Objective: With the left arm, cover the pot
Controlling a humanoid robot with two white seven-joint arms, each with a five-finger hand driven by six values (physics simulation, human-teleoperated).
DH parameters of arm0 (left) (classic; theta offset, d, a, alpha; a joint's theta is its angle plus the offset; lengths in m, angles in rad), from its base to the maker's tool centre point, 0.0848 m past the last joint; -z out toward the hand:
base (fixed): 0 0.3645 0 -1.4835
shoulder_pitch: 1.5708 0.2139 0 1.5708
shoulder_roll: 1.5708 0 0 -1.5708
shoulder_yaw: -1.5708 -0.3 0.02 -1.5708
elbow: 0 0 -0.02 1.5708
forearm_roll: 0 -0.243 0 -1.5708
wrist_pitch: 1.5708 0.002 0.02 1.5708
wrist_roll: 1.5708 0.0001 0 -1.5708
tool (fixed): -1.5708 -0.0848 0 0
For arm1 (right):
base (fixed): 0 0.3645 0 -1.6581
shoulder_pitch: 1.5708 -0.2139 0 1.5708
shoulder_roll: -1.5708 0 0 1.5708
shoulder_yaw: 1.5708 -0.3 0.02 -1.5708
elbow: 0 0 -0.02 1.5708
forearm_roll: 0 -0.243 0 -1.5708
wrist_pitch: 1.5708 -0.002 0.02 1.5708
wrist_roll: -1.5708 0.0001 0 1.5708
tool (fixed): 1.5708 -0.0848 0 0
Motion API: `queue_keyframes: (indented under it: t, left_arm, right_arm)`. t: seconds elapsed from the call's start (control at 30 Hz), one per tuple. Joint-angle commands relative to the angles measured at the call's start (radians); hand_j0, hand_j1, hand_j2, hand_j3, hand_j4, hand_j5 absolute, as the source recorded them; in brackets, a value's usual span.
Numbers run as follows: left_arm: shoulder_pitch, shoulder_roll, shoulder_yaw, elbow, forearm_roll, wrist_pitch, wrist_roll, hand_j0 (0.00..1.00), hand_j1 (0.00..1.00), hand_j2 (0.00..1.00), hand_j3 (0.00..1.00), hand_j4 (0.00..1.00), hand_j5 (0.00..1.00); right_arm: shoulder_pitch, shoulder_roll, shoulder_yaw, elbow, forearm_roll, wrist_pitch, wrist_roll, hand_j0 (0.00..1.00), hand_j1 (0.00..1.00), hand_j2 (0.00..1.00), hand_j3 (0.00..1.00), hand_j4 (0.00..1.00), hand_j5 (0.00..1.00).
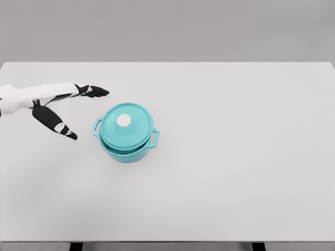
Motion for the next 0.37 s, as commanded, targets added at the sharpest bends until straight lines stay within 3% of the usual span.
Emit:
queue_keyframes:
  t: [0.0,0.13,0.33]
  left_arm:
    - [0.010,-0.005,0.191,0.026,-0.047,-0.235,0.000,1.00,1.00,1.00,1.00,1.00,1.00]
    - [0.034,-0.010,0.200,0.036,-0.073,-0.335,0.000,1.00,1.00,1.00,1.00,1.00,1.00]
    - [0.065,-0.061,0.195,0.089,-0.113,-0.335,0.000,1.00,1.00,1.00,1.00,1.00,1.00]
  right_arm:
    - [0.000,0.000,0.000,-0.001,0.000,0.000,0.000,1.00,1.00,1.00,1.00,1.00,1.00]
    - [0.000,0.000,0.000,0.000,0.000,0.000,0.000,1.00,1.00,1.00,1.00,1.00,1.00]
    - [0.000,0.000,0.000,-0.001,0.000,0.000,0.000,1.00,1.00,1.00,1.00,1.00,1.00]
